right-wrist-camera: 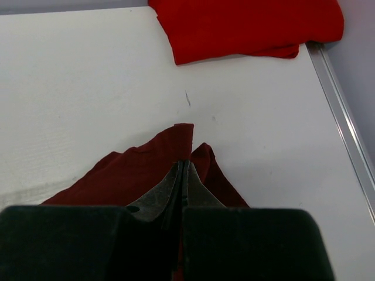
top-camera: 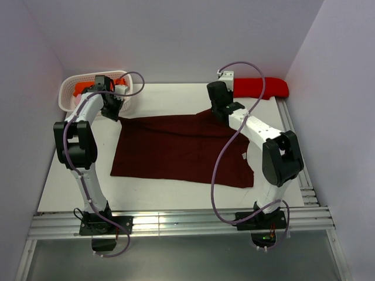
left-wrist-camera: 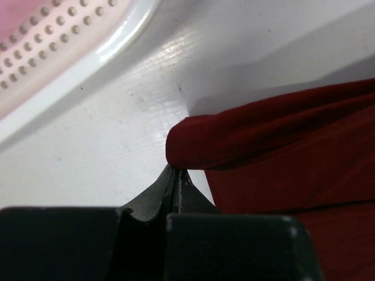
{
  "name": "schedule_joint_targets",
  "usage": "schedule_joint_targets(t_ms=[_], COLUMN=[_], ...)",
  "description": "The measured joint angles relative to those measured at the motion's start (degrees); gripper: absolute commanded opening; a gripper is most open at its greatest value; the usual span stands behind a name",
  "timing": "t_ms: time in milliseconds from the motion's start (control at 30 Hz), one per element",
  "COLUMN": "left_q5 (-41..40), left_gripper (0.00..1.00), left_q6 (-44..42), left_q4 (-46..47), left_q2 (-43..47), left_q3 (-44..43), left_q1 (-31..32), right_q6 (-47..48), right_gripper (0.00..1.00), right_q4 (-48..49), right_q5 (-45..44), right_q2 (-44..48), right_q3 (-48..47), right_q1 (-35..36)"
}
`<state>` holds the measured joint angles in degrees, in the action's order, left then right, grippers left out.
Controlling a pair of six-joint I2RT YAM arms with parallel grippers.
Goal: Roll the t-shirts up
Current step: Fold the tshirt
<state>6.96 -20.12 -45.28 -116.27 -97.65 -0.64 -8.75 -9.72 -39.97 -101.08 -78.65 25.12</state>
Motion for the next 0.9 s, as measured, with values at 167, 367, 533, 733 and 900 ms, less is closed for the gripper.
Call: schedule_joint_targets(t_ms=[167,367,533,733,900], left_q5=[-1.3,-1.6,-1.7,-1.6,-1.1], left_gripper=[0.0,0.0,0.0,0.0,0.0], left_q6=[0.6,1.4,1.6,1.4,-0.2], left_q4=[0.6,1.6,1.8,1.9,0.8], left_q2=[-0.1,-0.1,-0.1,0.2,2.0], left_q3=[-0.3,-0.3,-0.3,1.6,6.6], left_q1=[1.1,2.0,2.0,2.0,2.0], right_q6=[-1.8,-3.7,-5.7,-9.8,-16.5], right_gripper=[0.0,0.0,0.0,0.0,0.0], right_q4=[-1.0,-2.3,-4.9,-10.0,-18.6], right_q5=[-1.3,-2.7,-2.9,-2.4,-0.9], right_q2=[3.1,5.5,5.6,7.2,7.8], right_q3=[1.2,1.5,1.7,4.2,4.2], right_q1=[0.0,0.0,0.0,0.0,0.0])
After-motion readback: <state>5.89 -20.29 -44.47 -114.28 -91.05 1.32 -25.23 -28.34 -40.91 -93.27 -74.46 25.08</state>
